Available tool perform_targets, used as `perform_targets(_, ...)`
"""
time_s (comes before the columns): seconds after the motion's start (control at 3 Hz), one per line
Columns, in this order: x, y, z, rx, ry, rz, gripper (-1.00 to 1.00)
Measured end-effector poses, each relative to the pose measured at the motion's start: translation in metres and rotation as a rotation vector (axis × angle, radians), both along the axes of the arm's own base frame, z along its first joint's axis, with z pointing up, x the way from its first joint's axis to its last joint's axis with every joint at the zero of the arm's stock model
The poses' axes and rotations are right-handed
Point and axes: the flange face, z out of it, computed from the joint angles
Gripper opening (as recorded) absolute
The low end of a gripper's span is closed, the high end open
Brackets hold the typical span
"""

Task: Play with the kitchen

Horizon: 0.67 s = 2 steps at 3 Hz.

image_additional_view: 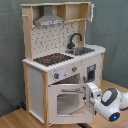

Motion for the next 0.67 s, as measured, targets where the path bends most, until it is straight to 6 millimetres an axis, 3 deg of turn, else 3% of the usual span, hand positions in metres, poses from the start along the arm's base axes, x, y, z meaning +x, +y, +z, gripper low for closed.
perform_targets(0.33, 0.04, -0.011, 0.007, 0.008, 0.02, -0.034, 1.0)
perform_targets(0.67, 0.064, -0.007, 0.01, 0.016, 0.055, -0.023, 1.0)
